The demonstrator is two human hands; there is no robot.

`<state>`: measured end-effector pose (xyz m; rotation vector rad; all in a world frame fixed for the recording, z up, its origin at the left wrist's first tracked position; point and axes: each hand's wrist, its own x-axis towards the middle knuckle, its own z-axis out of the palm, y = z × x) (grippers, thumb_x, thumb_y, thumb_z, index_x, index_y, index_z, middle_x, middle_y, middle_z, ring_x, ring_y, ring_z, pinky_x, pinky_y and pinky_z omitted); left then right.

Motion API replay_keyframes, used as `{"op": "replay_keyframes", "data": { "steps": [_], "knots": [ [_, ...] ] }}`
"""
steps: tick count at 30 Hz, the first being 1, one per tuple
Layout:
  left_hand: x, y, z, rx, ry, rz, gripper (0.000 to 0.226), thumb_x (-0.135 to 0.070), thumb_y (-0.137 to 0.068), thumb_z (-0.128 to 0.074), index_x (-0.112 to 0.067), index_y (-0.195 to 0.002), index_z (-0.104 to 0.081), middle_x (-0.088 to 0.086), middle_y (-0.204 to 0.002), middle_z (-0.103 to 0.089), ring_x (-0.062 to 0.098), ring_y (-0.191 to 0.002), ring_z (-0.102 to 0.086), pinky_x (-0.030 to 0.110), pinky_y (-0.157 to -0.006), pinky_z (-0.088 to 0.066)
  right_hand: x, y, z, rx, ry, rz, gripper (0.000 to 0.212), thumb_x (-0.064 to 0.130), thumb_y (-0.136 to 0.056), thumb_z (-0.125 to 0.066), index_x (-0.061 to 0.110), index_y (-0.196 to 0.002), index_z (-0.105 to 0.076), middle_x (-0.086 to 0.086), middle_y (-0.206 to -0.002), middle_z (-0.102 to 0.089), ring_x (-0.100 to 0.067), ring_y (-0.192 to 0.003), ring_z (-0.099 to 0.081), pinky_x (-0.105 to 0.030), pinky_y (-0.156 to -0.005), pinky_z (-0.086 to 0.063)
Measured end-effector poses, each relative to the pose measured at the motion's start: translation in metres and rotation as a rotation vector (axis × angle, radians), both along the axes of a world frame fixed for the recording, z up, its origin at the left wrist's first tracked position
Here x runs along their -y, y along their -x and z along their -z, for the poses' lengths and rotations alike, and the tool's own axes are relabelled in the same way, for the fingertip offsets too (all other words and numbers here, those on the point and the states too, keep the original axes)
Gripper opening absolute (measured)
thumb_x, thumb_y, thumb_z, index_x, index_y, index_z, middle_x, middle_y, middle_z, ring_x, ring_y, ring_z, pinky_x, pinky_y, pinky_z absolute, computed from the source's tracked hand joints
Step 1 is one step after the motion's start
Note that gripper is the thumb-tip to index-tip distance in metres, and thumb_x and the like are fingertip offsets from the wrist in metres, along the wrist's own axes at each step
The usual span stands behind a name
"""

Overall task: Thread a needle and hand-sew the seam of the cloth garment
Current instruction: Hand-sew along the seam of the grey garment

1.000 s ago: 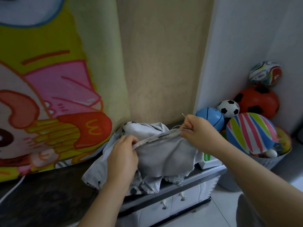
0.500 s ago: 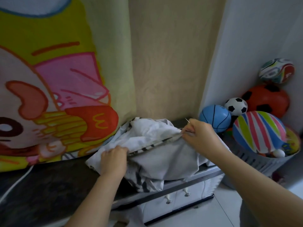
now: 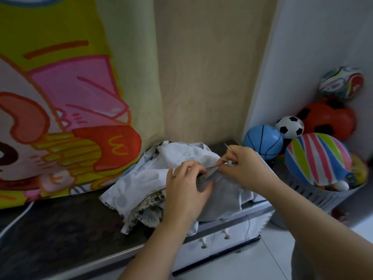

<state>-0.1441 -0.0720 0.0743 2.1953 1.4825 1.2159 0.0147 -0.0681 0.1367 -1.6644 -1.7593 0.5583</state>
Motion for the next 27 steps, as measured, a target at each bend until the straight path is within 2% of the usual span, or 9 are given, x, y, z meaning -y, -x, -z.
{"op": "replay_keyframes", "data": {
  "steps": [2,6,15,17,20,22,24,25,27],
  "knots": [
    [-0.002,-0.006,-0.002,0.018,-0.031,-0.021,0.028,-0.052,-0.076,-0.055,-0.026,-0.082,-0.061,-0.012,-0.093,-0.061,0.008,-0.085,-0.057,0.054,-0.092,-0.046,0.001,-0.001,-0.002,-0.018,-0.001,-0.009,0.040,0.006,-0.078,-0.066,0.020,-0.057,-0.036,0.007,-0.078,-0.070,-0.025,-0.082,-0.064,-0.028,-0.065,-0.047],
    [-0.006,-0.012,-0.003,-0.006,-0.074,-0.043,0.024,-0.048,-0.077,-0.055,-0.025,-0.079,-0.061,-0.012,-0.087,-0.063,0.009,-0.079,-0.060,0.056,-0.089,-0.047,0.002,-0.004,-0.004,-0.048,0.013,-0.014,0.041,0.006,-0.079,-0.068,0.020,-0.058,-0.035,0.007,-0.070,-0.065,-0.026,-0.086,-0.066,-0.041,-0.076,-0.053],
    [-0.012,-0.017,-0.007,0.076,-0.071,0.059,0.023,-0.036,-0.083,-0.056,-0.017,-0.074,-0.067,-0.010,-0.077,-0.063,0.006,-0.074,-0.056,0.048,-0.084,-0.050,0.001,-0.010,-0.005,-0.080,0.019,-0.057,0.045,0.004,-0.077,-0.069,0.018,-0.058,-0.032,0.008,-0.070,-0.066,-0.028,-0.087,-0.065,-0.042,-0.078,-0.051],
    [-0.013,-0.013,-0.009,0.092,-0.034,0.141,0.025,-0.035,-0.086,-0.056,-0.016,-0.079,-0.071,-0.008,-0.081,-0.066,0.006,-0.076,-0.059,0.040,-0.080,-0.053,-0.001,-0.013,-0.007,-0.071,0.003,-0.062,0.045,0.003,-0.077,-0.070,0.017,-0.057,-0.031,0.006,-0.072,-0.068,-0.024,-0.085,-0.066,-0.039,-0.078,-0.051],
    [-0.016,-0.004,-0.011,0.085,0.019,0.250,0.017,-0.025,-0.089,-0.063,-0.013,-0.087,-0.075,-0.007,-0.085,-0.068,0.003,-0.081,-0.061,0.022,-0.078,-0.050,-0.001,-0.018,-0.010,-0.064,0.008,-0.078,0.047,0.001,-0.076,-0.071,0.015,-0.059,-0.029,0.004,-0.071,-0.067,-0.009,-0.079,-0.066,-0.023,-0.069,-0.049],
    [-0.018,0.001,-0.014,0.097,0.065,0.270,0.012,-0.019,-0.089,-0.065,-0.013,-0.088,-0.075,-0.011,-0.086,-0.067,0.001,-0.085,-0.061,0.012,-0.078,-0.046,-0.001,-0.019,-0.010,-0.044,0.049,-0.089,0.046,0.003,-0.077,-0.071,0.014,-0.061,-0.030,0.008,-0.065,-0.064,-0.007,-0.078,-0.066,-0.024,-0.069,-0.050],
    [-0.019,0.004,-0.017,0.122,0.114,0.266,0.009,-0.017,-0.087,-0.068,-0.013,-0.085,-0.076,-0.012,-0.085,-0.068,0.001,-0.085,-0.062,0.013,-0.078,-0.047,-0.001,-0.020,-0.008,-0.042,0.080,-0.089,0.044,0.004,-0.077,-0.072,0.014,-0.062,-0.032,0.012,-0.057,-0.061,-0.013,-0.080,-0.066,-0.033,-0.074,-0.052],
    [-0.019,0.004,-0.018,0.138,0.140,0.263,0.008,-0.017,-0.086,-0.069,-0.012,-0.083,-0.076,-0.011,-0.084,-0.069,0.001,-0.083,-0.063,0.016,-0.077,-0.048,-0.001,-0.021,-0.007,-0.057,0.094,-0.089,0.044,0.003,-0.077,-0.072,0.014,-0.062,-0.033,0.012,-0.056,-0.060,-0.010,-0.078,-0.067,-0.033,-0.074,-0.053],
    [-0.019,0.005,-0.019,0.180,0.206,0.246,0.006,-0.018,-0.083,-0.072,-0.014,-0.081,-0.076,-0.009,-0.081,-0.071,0.002,-0.079,-0.064,0.022,-0.077,-0.051,-0.002,-0.022,-0.005,-0.103,0.115,-0.093,0.043,0.002,-0.076,-0.072,0.014,-0.063,-0.033,0.009,-0.056,-0.059,0.003,-0.070,-0.065,-0.024,-0.070,-0.052]
  ]
}}
